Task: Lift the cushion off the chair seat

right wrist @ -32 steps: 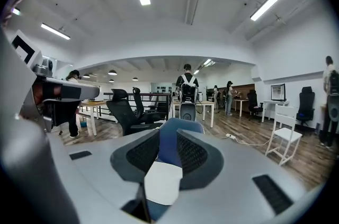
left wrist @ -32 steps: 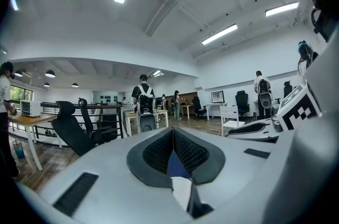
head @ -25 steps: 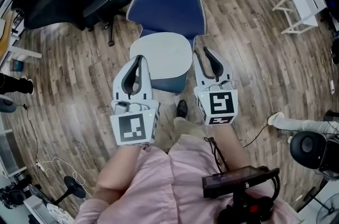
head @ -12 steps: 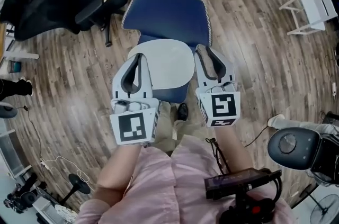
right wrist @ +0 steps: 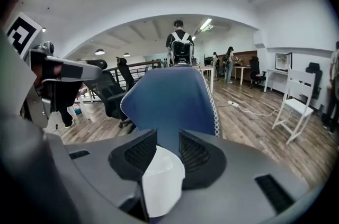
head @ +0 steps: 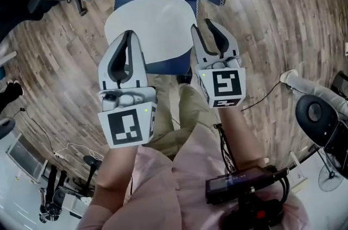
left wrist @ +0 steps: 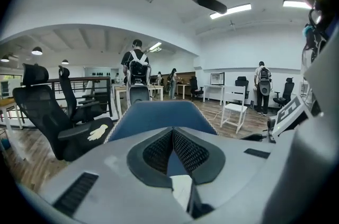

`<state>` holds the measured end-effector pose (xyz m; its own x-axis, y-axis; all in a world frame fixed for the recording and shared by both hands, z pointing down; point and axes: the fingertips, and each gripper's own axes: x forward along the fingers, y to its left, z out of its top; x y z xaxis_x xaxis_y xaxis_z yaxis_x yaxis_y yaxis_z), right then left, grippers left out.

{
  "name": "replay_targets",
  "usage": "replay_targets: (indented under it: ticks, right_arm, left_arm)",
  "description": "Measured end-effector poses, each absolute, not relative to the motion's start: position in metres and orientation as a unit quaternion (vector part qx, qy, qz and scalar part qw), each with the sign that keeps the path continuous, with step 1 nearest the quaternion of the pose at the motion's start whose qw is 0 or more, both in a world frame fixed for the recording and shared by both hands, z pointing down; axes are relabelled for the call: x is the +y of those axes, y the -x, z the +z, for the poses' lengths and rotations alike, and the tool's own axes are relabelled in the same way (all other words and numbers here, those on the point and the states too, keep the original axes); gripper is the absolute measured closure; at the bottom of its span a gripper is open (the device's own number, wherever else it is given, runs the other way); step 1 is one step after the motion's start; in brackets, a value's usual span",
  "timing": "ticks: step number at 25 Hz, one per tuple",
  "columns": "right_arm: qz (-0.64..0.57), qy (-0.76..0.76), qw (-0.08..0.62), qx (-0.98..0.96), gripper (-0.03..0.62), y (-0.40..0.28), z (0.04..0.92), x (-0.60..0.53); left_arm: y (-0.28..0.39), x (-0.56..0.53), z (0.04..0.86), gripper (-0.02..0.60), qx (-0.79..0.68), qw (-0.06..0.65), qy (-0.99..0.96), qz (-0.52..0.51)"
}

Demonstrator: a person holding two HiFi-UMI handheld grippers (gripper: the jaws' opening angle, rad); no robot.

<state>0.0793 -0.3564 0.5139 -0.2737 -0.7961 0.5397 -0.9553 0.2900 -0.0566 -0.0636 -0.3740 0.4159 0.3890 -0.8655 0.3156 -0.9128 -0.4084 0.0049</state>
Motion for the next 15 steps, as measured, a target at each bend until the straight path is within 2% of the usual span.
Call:
replay_targets:
  ticks: [8, 15]
  right_arm:
    - [0.269, -0.571, 0.241, -0.738, 0.450, -0.100, 0.651, -0.321]
    - [0.310, -0.580, 0.237, -0.715, 0.428, -0.104, 0.732, -0.306]
  left_arm:
    - [0.048, -0.368, 0.531, 0.568, -0.513, 0.139, -0.826, 0.187]
    - [0.053, -0.357, 0.593, 0.568, -0.504, 0.157, -0.822, 0.213]
